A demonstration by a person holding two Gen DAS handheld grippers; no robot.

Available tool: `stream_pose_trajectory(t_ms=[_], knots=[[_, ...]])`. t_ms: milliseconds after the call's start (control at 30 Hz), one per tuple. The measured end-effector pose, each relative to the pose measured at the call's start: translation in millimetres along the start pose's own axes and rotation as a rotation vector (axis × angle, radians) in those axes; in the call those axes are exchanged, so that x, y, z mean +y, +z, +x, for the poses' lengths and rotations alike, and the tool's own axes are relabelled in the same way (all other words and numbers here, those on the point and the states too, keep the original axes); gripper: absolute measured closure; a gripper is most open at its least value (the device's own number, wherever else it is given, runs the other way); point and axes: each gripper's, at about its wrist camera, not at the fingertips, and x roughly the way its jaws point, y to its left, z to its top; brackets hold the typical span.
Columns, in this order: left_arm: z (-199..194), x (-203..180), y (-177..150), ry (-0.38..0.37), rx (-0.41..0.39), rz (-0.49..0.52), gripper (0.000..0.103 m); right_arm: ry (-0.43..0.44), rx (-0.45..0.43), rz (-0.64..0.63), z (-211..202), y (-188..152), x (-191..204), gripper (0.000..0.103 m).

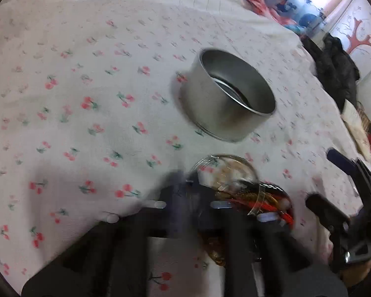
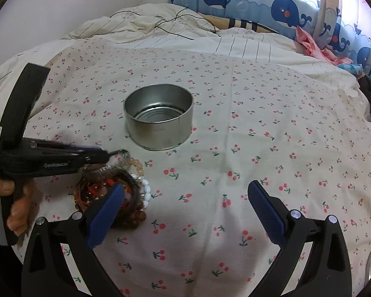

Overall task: Organize jewelry
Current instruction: 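Lift the silver bangle with the left tool while the right tool grasps the black braided bracelet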

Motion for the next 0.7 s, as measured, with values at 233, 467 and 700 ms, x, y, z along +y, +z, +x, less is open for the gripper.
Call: stream_pose_trajectory(t_ms=[233,467,700], knots=[[-36.4,19.5,5.8,0.086,-0.116,-0.025,0.099,0.096,0.008,0.009,2.0,5.4,-6.3,0.008],[-35.9,56.0,6.1,0.138,-0.088,-0.124,0.098,0.367,0.086,0.036,23.0,12.6,-6.4,0.035],[-26.7,58.5,7.2,0.137,-0.071,-0.129,0.097,0.488,0.184,0.09,46.5,15.9,-14.7,0.055]])
